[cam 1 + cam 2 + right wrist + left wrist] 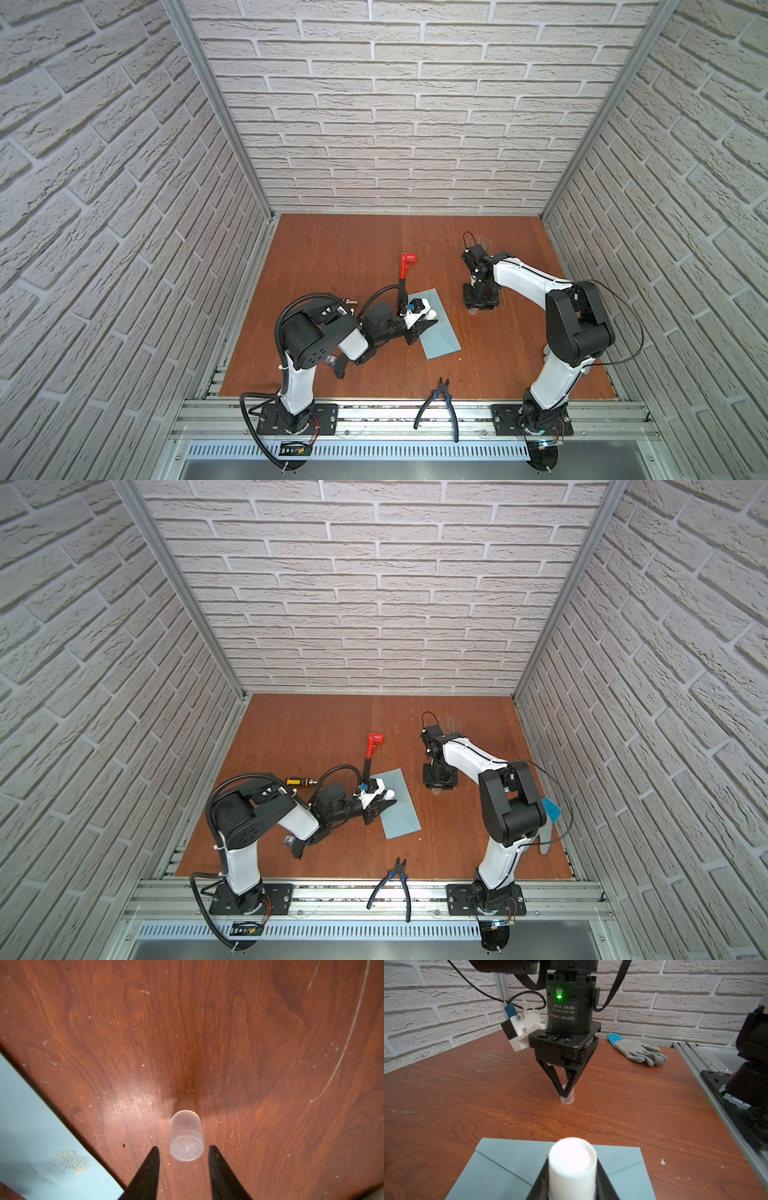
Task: Place the letter into the envelope and seal it
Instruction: 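Lower the right gripper and close it on the translucent cap, then lift the translucent cap with the right gripper over the glue stick in the left gripper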
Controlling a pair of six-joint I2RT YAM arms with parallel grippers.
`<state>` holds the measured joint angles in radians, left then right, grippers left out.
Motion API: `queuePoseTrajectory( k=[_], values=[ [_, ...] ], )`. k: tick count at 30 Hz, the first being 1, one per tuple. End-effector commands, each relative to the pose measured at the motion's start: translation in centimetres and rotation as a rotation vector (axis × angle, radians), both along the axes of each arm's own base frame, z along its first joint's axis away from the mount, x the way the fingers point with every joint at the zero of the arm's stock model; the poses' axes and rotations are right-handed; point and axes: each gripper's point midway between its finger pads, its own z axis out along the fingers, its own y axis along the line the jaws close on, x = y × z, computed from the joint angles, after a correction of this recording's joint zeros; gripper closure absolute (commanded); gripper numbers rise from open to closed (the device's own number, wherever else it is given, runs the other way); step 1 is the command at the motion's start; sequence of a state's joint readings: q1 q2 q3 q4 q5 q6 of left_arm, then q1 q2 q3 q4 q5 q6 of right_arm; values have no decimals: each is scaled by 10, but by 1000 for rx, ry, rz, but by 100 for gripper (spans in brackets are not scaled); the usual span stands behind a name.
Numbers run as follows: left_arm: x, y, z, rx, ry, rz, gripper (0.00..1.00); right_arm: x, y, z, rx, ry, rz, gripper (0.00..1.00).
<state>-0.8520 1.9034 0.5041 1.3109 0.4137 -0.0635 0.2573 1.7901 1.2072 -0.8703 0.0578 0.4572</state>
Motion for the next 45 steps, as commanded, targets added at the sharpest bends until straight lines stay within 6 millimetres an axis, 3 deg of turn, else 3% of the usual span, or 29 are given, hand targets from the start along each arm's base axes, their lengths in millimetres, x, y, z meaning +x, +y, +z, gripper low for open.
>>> queuePoseTrajectory(
  k=[1,20,26,32,41,45],
  values=[
    [0,-5,22,-71,-66,-20,100,7,-2,0,6,-9,-6,59],
    [-1,-6,22,-73,-65,-24,100,7,-1,-6,26,6,-11,72],
    [0,-6,23,-74,-66,-23,100,7,0,3,32,-6,-8,74],
    [0,-6,23,-74,-65,-24,100,2,5,33,71,-39,13,74],
    [-2,-3,34,-94,-77,-14,100,-20,22,96,201,-116,72,76],
    [-4,-3,41,-109,-76,-14,100,-32,44,124,330,-172,134,76]
  ],
)
